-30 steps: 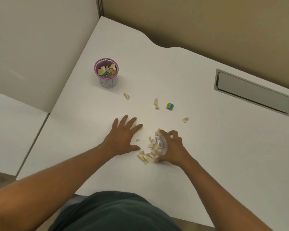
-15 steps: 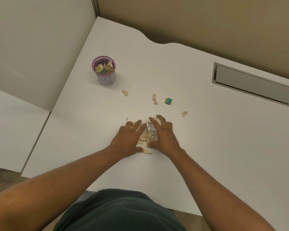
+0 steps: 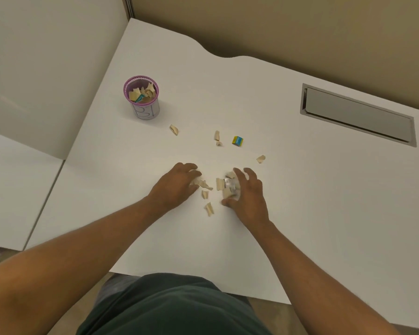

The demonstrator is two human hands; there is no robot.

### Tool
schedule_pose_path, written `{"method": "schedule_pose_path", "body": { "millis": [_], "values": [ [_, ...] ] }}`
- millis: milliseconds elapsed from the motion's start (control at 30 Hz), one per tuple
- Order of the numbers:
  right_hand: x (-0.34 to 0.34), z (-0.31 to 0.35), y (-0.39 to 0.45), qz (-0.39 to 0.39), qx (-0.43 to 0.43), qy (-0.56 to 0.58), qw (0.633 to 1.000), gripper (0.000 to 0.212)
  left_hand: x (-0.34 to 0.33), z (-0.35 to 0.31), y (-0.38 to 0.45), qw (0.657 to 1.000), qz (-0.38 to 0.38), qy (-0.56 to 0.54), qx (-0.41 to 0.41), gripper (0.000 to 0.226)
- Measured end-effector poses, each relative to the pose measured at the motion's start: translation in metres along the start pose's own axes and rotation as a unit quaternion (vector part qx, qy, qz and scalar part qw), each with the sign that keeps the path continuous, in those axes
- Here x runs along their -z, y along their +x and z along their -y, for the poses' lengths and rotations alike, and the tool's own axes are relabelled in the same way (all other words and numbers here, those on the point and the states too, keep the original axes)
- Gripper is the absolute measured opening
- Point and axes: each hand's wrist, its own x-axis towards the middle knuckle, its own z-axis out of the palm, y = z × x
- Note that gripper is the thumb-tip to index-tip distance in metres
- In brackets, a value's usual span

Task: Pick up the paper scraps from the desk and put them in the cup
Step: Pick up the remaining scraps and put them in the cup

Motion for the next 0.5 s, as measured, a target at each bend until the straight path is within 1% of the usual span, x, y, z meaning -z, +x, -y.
{"method": "schedule_pose_path", "body": {
  "millis": [67, 133, 200, 267, 400, 467, 500],
  "values": [
    [0.0, -0.006, -0.012, -0.037, -0.029, -0.001, 0.999, 0.089, 0.0, 0.003, -0.008, 1.0, -0.029, -0.006, 0.002, 0.044],
    [-0.005, -0.006, -0.025, -0.04, -0.059, 0.018, 0.997, 0.074, -0.004, 0.002, -0.015, 0.998, -0.052, 0.028, 0.012, 0.052],
    [-0.013, 0.002, -0.036, -0.031, -0.061, 0.044, 0.997, 0.058, -0.008, -0.004, -0.019, 0.997, -0.03, 0.053, 0.042, 0.059],
    [-0.022, 0.016, -0.043, -0.027, -0.045, 0.068, 0.996, 0.047, -0.015, -0.014, -0.019, 0.997, 0.008, 0.051, 0.053, 0.063],
    [-0.035, 0.043, -0.047, -0.028, -0.024, 0.152, 0.988, 0.041, -0.027, -0.033, -0.016, 0.998, 0.045, -0.03, 0.029, 0.068],
    [-0.035, 0.046, -0.046, -0.059, -0.021, 0.156, 0.986, 0.037, -0.028, -0.037, -0.014, 0.996, 0.049, -0.068, 0.022, 0.07],
    [-0.034, 0.044, -0.044, -0.081, -0.016, 0.139, 0.987, 0.036, -0.027, -0.038, -0.013, 0.996, 0.046, -0.068, 0.017, 0.07]
  ]
}}
